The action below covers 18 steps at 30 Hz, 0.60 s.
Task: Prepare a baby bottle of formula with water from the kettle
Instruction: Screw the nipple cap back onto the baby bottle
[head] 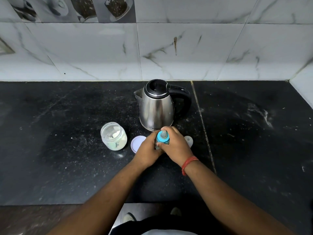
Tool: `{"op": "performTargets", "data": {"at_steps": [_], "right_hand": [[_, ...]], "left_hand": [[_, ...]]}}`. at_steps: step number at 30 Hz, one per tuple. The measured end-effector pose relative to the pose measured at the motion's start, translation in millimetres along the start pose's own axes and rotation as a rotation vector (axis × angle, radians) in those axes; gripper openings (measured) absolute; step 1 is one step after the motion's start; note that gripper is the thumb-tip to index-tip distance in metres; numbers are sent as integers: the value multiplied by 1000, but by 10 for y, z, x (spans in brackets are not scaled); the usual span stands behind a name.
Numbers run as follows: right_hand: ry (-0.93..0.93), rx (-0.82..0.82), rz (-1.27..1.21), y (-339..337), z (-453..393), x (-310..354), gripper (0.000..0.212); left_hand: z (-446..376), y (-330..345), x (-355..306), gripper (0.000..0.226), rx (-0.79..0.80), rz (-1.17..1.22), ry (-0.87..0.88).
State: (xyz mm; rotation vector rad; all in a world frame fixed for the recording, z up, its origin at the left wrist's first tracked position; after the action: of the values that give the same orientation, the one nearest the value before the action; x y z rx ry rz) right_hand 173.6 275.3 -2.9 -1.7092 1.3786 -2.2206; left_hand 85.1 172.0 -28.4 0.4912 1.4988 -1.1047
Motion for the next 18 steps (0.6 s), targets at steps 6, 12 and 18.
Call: {"op": "performTargets", "data": {"at_steps": [6, 12, 18], "right_hand": [[30, 117, -33, -206, 24, -177, 68], [75, -57, 217, -580, 44, -508, 48], [142, 118, 477, -529, 97, -757, 56]], "left_hand": [[-42, 60, 89, 60, 2, 0, -12], [-82, 92, 140, 60, -5, -61, -35], [-94, 83, 182, 60, -12, -71, -38]]}}
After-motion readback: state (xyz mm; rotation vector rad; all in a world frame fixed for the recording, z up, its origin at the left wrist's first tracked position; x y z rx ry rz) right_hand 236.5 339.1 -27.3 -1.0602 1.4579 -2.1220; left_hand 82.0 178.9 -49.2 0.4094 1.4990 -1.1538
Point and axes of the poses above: each hand's wrist, its own z-axis away from the middle knuckle, its own y-axis out of the palm, x = y × z, the point moved 3 cm from there along -z, towards the middle knuckle, and after that the axes turned 3 degrees about z, right-handed, at the moved point
